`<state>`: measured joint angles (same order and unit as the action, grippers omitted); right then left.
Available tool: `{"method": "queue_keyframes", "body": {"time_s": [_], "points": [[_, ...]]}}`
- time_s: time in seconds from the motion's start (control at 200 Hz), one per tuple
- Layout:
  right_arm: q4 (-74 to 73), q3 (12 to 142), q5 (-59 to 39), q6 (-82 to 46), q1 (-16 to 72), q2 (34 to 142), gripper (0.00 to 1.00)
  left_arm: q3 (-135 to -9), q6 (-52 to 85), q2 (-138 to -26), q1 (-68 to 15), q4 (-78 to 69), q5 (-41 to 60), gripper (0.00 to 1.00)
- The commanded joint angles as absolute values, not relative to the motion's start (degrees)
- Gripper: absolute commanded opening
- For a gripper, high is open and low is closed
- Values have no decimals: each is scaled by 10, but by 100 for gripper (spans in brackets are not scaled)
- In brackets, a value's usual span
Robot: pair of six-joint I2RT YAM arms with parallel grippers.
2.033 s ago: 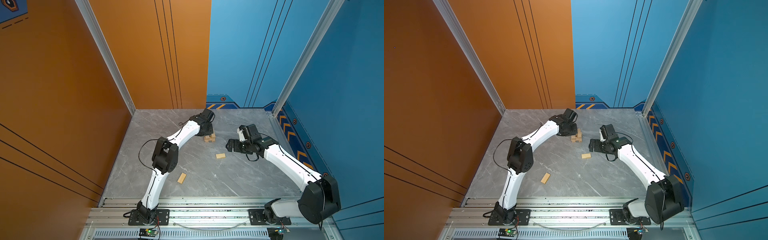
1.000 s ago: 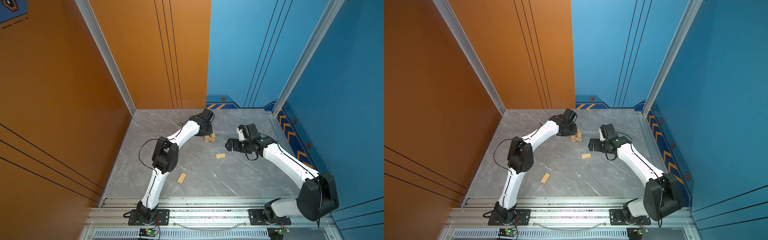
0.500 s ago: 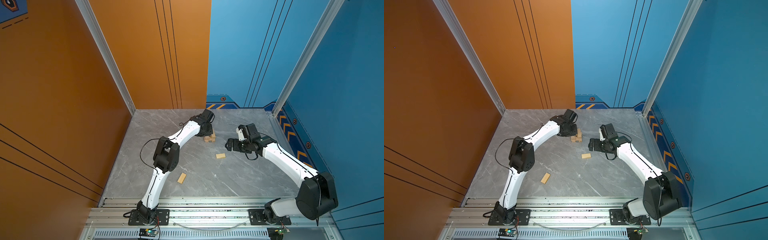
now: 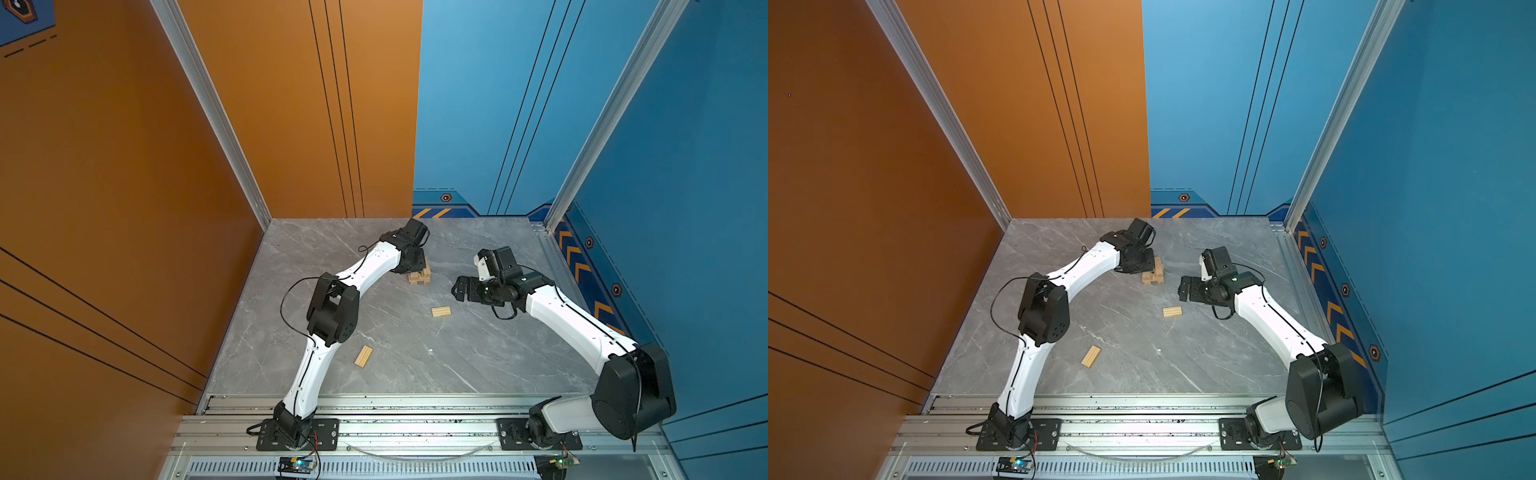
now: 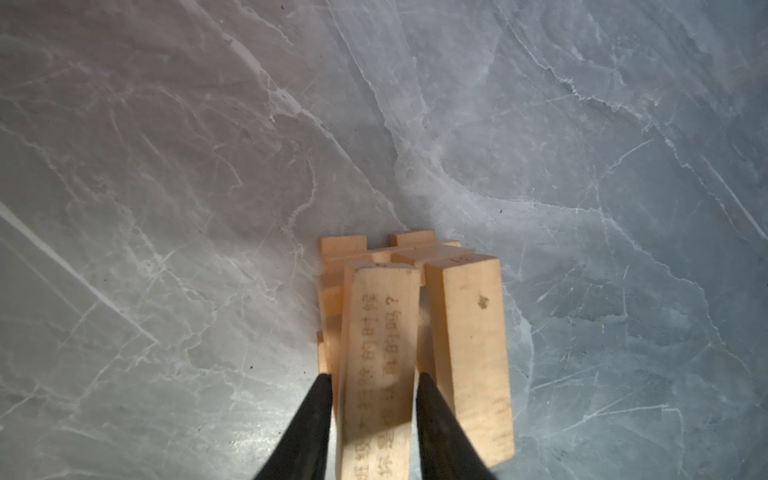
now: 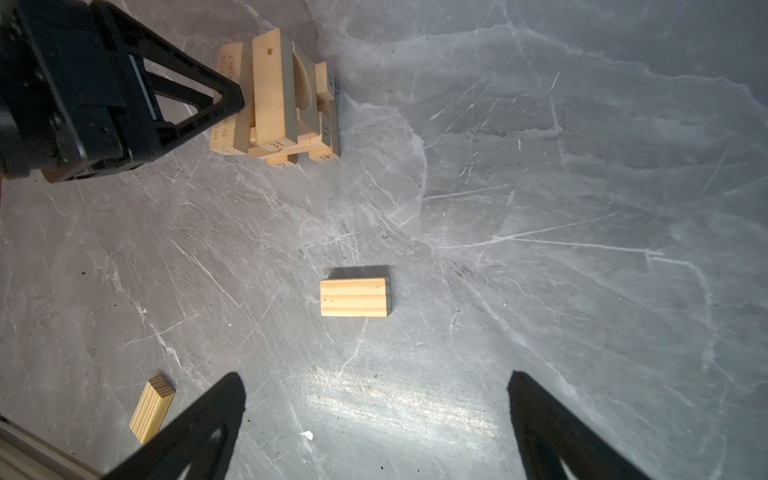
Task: Build the wood block tower
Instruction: 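Hold the engraved block against the structure and open the left gripper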
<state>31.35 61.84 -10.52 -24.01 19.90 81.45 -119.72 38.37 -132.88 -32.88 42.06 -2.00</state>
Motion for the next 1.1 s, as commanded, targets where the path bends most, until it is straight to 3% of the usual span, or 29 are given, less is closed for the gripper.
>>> {"method": "queue_keyframes", "body": {"time_s": [0.0,0.395,0.891,1.096], "points": [[311,624,-112,-235,196,817,100,-1217,381,-1338,-326,436,-14,36],[310,618,-113,-236,190,812,100,-1221,386,-1341,-326,436,-13,30],[308,617,-120,-236,185,813,100,-1217,392,-1332,-328,439,-18,30],[309,617,-123,-235,184,805,100,-1220,391,-1318,-332,439,-24,36]]}}
